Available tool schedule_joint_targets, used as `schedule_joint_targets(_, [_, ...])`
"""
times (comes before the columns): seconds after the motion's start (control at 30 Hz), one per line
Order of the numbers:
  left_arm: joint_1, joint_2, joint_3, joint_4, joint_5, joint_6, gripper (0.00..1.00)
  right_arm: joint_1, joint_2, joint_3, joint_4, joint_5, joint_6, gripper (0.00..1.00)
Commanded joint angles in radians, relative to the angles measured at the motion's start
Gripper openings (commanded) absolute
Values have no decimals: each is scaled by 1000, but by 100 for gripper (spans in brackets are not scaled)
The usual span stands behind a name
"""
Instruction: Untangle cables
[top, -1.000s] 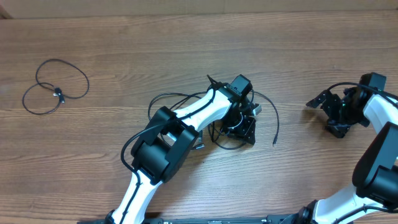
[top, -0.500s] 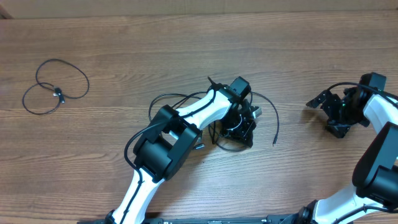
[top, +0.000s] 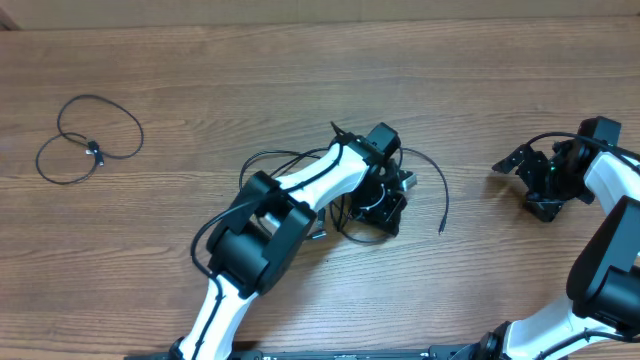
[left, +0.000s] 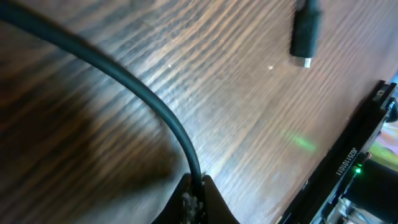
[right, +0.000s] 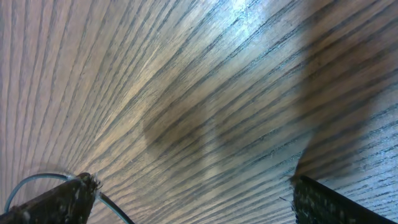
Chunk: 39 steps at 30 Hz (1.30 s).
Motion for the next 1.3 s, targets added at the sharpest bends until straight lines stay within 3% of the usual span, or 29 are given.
schedule_joint_targets(0.0, [11, -135, -2, 5, -54, 23, 4, -2, 2, 24, 4, 6, -5, 100])
schedule_joint_targets(0.8, [122, -591, -2, 7, 21, 45, 4, -2, 2, 24, 4, 6, -5, 100])
schedule_joint_targets(1.27, [144, -810, -2, 88, 62, 34, 4, -2, 2, 24, 4, 6, -5, 100])
